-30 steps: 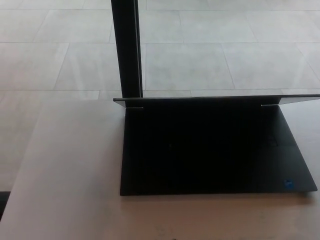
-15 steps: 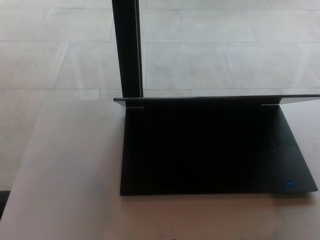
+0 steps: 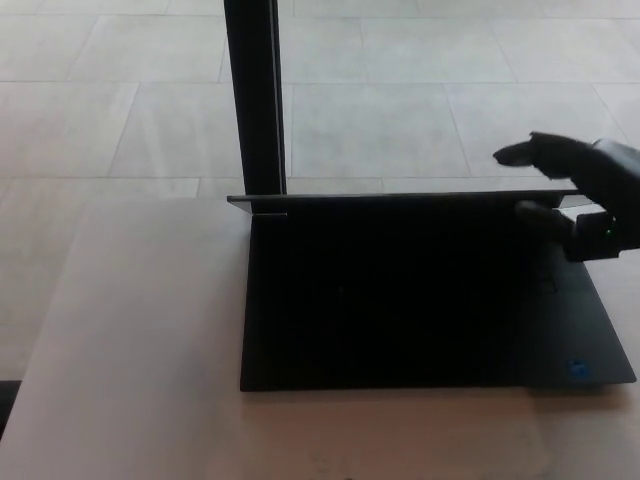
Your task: The robot uses its right hand to push down on the lid of a laptop kept in the middle of the desk to close it
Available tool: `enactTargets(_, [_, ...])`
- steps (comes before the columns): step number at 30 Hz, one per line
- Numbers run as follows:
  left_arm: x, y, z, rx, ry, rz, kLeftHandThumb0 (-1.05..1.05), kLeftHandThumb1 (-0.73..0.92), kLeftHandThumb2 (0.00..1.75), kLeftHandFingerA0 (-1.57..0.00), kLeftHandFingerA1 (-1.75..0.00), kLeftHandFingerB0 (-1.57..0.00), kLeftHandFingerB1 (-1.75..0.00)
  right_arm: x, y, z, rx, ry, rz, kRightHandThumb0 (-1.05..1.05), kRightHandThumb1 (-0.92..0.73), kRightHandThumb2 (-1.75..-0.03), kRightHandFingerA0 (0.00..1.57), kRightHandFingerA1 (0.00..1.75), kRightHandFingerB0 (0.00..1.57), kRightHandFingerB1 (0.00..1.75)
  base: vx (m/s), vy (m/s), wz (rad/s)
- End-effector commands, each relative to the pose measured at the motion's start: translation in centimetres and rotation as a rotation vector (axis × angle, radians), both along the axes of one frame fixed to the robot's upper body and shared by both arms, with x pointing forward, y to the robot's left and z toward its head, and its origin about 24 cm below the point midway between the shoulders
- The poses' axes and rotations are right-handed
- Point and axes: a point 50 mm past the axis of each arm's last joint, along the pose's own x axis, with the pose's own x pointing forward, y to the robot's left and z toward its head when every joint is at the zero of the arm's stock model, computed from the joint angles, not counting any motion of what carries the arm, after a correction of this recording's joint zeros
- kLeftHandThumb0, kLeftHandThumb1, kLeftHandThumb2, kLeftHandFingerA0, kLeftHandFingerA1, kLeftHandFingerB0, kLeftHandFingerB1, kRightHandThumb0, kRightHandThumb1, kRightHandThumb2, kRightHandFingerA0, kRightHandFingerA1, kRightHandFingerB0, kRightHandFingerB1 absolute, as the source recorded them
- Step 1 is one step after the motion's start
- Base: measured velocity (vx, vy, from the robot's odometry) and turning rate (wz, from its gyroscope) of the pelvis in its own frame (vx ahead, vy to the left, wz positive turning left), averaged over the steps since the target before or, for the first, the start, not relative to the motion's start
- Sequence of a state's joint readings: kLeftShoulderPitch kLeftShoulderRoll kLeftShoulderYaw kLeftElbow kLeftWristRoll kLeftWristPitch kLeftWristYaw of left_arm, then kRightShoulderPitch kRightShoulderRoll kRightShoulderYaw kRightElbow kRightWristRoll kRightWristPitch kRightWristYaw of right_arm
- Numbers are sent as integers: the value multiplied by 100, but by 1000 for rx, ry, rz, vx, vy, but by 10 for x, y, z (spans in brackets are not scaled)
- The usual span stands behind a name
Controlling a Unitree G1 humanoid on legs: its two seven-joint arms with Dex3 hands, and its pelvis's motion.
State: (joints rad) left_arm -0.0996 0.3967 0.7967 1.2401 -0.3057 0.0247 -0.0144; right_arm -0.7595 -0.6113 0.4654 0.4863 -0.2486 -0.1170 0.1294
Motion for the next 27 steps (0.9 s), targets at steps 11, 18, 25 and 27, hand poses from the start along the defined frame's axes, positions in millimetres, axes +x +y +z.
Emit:
enactTargets(11, [-2, 14, 11, 39, -28, 45, -85, 92, 72, -50, -62, -45, -46, -28, -36, -78, -630, 154, 79, -83, -92, -72, 35, 55, 38, 37, 0, 0, 0])
enactTargets(18, [4, 15, 14, 42, -25, 36, -85, 92, 75, -52, -65, -46, -48, -44, -49, -96, -648, 196, 86, -78, -76, -118, 37, 62, 33, 49, 0, 0, 0])
enactTargets(25, [6, 16, 16, 44, -30, 29, -87, 92, 74, -52, -67, -46, -50, -64, -64, -132, -632, 323, 30, -82, -92, -70, 36, 60, 44, 37, 0, 0, 0])
enactTargets(27, [7, 16, 16, 43, -30, 27, -87, 92, 74, -52, -67, -46, -50, -66, -65, -135, -634, 322, 32, -82, -92, -70, 36, 60, 44, 37, -2, -3, -4])
